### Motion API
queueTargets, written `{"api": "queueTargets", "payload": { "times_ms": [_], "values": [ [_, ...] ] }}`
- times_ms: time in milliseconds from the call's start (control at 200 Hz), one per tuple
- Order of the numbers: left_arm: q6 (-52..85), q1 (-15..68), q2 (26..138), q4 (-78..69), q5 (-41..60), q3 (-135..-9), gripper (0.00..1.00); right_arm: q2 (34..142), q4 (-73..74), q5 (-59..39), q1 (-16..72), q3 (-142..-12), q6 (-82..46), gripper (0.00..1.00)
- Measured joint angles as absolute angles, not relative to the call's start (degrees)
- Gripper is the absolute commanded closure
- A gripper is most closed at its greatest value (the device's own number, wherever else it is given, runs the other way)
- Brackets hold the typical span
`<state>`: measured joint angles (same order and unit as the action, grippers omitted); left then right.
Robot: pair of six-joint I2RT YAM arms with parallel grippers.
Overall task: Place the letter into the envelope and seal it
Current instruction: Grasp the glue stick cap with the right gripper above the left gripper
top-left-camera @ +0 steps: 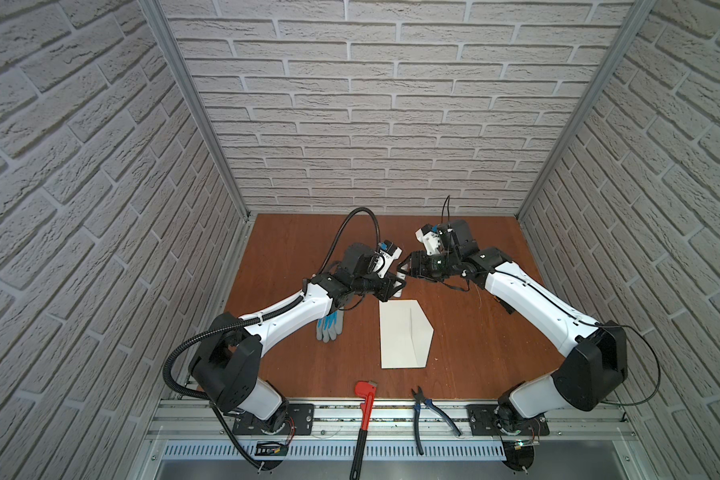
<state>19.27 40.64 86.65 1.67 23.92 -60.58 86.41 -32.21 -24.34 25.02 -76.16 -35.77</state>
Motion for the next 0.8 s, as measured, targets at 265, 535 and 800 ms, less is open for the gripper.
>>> {"api": "queueTargets", "payload": {
  "times_ms": [265, 535, 800],
  "values": [
    [19.18, 40.95, 86.65, 1.74, 25.23, -60.58, 0.87, 86.78, -31.44, -24.82, 25.02, -76.18, -35.94, 0.63],
    [19.2, 40.88, 86.56, 2.57, 26.48, -60.75, 0.62, 87.13, -32.82, -23.86, 25.04, -76.9, -35.22, 0.82],
    [21.67, 40.27, 86.56, 0.38, 29.61, -60.75, 0.6, 87.09, -33.21, -24.03, 25.36, -77.69, -35.31, 0.84]
  ]
}}
